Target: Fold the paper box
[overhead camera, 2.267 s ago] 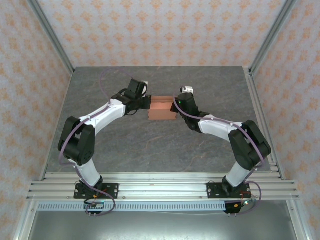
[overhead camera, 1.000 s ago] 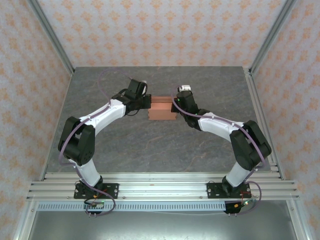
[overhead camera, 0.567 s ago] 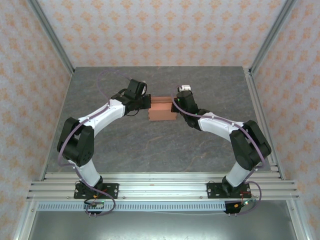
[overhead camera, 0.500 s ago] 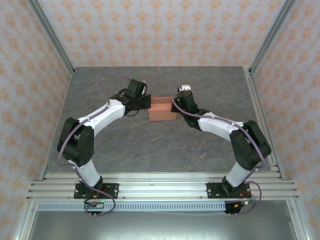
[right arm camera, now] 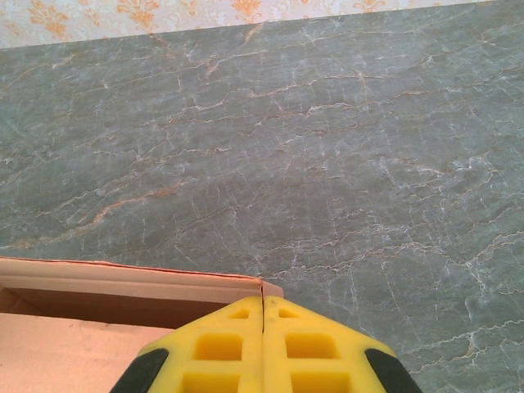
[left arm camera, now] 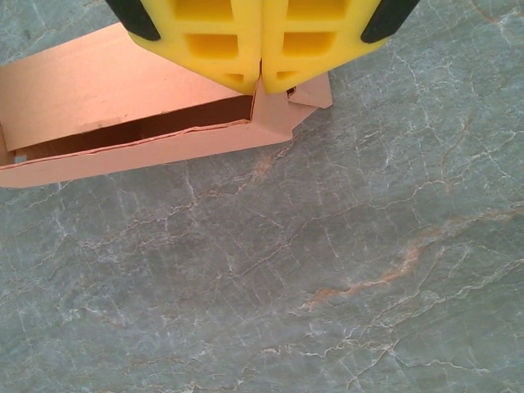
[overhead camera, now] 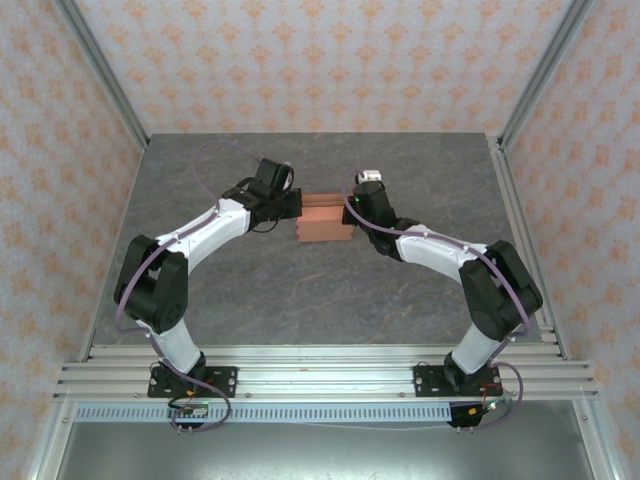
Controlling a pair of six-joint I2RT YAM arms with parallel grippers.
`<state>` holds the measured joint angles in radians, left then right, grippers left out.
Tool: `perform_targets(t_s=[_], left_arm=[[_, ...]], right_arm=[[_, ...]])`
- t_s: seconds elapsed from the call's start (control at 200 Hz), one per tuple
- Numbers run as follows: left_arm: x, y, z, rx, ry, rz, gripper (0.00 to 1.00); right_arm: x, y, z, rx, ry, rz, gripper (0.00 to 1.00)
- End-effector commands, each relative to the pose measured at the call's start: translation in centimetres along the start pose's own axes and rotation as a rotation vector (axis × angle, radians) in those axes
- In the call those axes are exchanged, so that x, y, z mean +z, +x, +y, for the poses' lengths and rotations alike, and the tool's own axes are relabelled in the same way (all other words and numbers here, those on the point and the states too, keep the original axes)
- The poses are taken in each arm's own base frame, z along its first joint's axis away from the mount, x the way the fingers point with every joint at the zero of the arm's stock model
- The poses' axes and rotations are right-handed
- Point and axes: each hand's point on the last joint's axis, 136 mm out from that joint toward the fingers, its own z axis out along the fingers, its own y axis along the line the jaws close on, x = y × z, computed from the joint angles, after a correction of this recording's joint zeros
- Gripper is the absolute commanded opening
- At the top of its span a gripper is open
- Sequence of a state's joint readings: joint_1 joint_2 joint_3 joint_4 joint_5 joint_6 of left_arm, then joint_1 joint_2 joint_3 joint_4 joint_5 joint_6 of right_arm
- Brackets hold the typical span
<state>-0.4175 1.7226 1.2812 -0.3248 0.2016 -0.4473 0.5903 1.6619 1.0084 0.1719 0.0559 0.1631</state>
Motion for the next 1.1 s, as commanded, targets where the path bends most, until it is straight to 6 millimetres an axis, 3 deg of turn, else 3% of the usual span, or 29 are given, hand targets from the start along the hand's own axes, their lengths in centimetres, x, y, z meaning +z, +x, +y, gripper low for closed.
perform_targets(t_s=[0.0,0.285,0.601,0.826,1.096], left_arm=[[-0.7,0.3,-0.2,0.021,0.002,-0.009,0.0],[0.0,1.8,0.4,0.036,-0.01,0.026,0.0],[-0.1,1.7,0.2,0.039,-0.003,0.01,0.0],[-0.2,1.5,0.4,0.043,-0.016,0.004,0.0],[0.2,1.7,0.3,0.034,-0.008,0.008,0.0]], right_arm=[[0.5,4.8,-0.3,-0.055,0.006,0.162,0.0],[0.6,5.0,-0.2,-0.06,-0.005,0.16,0.0],[0.3,5.3,0.2,-0.098,-0.047,0.147,0.0],[0.1,5.1,-0.8,-0.145,0.006,0.149,0.0],[0.5,6.5,-0.9,-0.103,0.0,0.179,0.0]])
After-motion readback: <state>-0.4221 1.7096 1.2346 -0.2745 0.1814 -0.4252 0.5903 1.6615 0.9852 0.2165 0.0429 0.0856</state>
